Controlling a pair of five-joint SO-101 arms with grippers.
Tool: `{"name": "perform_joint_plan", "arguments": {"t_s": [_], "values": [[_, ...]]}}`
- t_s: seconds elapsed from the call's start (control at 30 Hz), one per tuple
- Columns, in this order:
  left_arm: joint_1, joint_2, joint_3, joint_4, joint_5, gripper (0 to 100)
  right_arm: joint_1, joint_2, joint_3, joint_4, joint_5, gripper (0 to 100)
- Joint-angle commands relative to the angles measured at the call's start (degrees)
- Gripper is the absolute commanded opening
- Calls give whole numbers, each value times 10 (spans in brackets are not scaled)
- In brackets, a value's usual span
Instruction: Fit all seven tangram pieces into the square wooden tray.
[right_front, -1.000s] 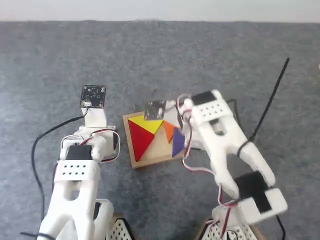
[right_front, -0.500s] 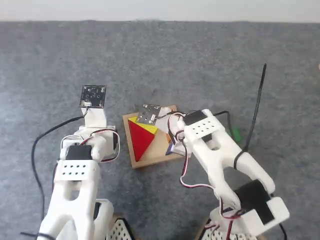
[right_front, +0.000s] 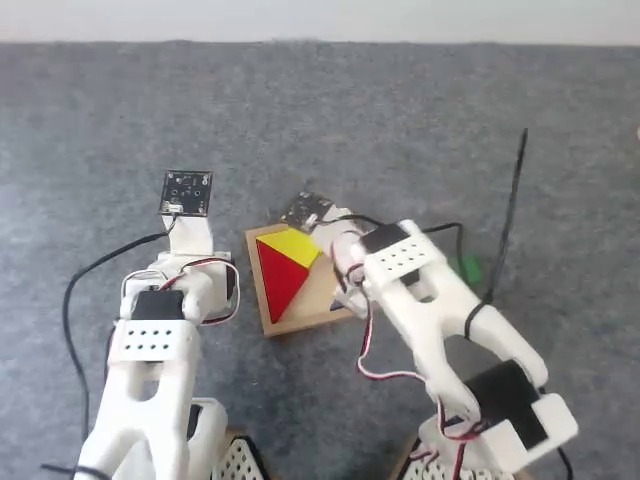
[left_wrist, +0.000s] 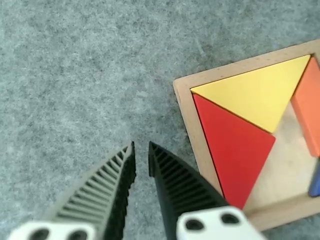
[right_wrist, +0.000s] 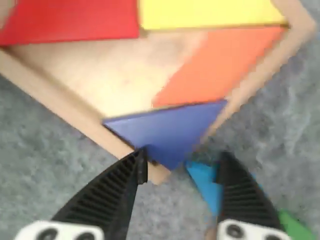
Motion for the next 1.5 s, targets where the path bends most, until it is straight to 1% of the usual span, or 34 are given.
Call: {"name": "perform_joint_plan", "arguments": {"t_s": [0.0,0.03,0.07,0.33,0.47,0.5,0.53,0.63,0.67,0.7,0.87,1.0,1.1,1.2,1.33,1.47], "values": [[0,-12,-12,4,-4,47,-19,-29,-4,5,-28,68],[0,-12,-12,4,-4,47,-20,-29,-4,5,-30,39],[0,-12,-11,4,-4,47,-17,-29,-4,6,-31,32],[0,-12,-11,4,-4,47,17,-39,-16,23,-30,53],[0,-12,-11,4,-4,47,15,-64,-98,99,-33,51],[0,-12,-11,4,-4,47,13,-65,-117,112,-44,51],[0,-12,-11,4,-4,47,7,-62,-132,115,-78,51],[0,-13,-11,4,-3,47,0,-18,-149,108,-265,51],[0,-13,-11,3,-3,47,-4,7,-147,95,-304,51],[0,-13,-10,3,-2,47,-10,31,-142,81,-323,51],[0,-12,-10,3,-3,47,-10,132,-142,55,-331,51],[0,-12,-10,3,-3,47,40,154,-142,56,-328,40],[0,-13,-10,3,-3,47,58,138,-140,65,-324,33],[0,-13,-10,3,-3,47,42,99,-142,92,-302,32],[0,-12,-10,3,-3,47,28,36,-140,118,-300,32],[0,-12,-10,3,-3,47,29,-22,-142,131,-297,34]]}}
